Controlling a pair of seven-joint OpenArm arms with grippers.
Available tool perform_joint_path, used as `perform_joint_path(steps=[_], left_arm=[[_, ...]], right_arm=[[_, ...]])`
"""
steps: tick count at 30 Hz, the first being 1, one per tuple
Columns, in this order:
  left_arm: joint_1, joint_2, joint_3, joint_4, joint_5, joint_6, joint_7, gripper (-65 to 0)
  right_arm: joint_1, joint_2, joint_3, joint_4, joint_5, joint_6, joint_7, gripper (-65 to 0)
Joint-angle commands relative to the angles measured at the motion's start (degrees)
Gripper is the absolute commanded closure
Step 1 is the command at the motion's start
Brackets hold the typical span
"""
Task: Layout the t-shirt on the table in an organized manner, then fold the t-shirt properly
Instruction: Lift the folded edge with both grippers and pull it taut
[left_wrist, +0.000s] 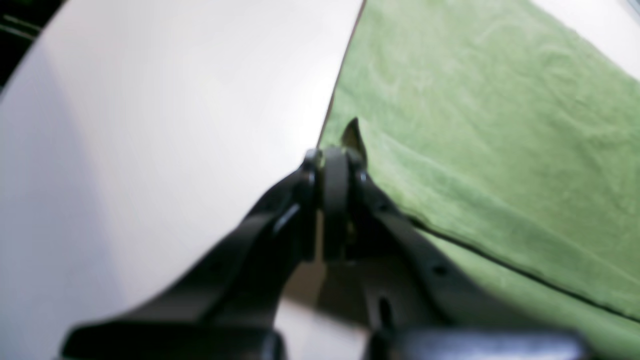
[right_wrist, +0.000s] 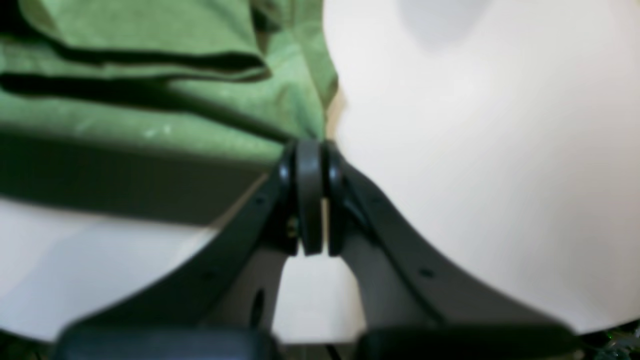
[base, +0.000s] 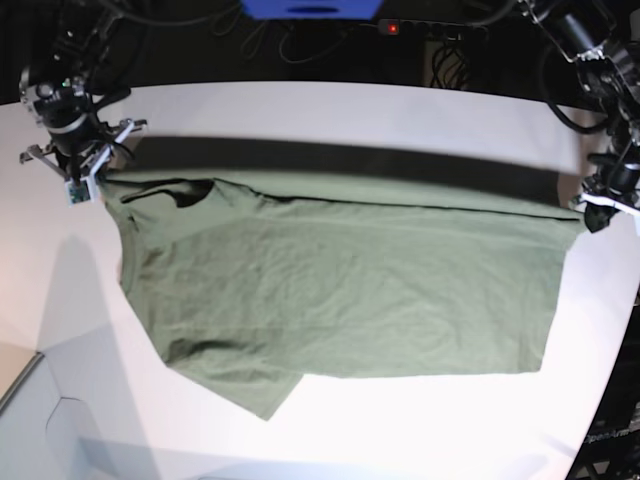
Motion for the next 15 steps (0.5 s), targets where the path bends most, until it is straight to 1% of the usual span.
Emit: perform_joint_path(steps=[1,3,5,9,12,15], left_arm=[[0.3,-1.2,-0.3,2.6,-0.8,0.2,-1.6,-0.2],[2.6,-0.9,-0.3,5.6,-1.1,0.2,-1.6,-0.2],[5.0,-0.3,-0.4,7.9,-3.3,0.2,-1.6,-0.2],[9.3,-0.4,-0.4,10.0,-7.0,0.2,-1.6,-0.2],[10.6,-0.4,-0.4,10.1,-9.0,0.2,-1.6,-0.2],[10.2,-0.5,-0.4,10.1,-8.9,0.2,-1.6,-0.2]], right_arm=[[-0.5,0.6,0.3,2.0,-0.1,-0.3,0.8,0.0],[-2.3,0.5,0.3,3.7,-0.1,-0.3,0.8,0.0],[-4.0,0.5,0.3,4.4,-0.1,-0.3,0.8,0.0],[-6.8,0.5,0.3,4.5,-0.1,-0.3,0.8,0.0],[-7.5,0.5,0.3,4.9,-0.1,-0.3,1.1,0.0],[-6.8,0.5,0.3,4.9,-0.2,-0.3,0.9,0.0]])
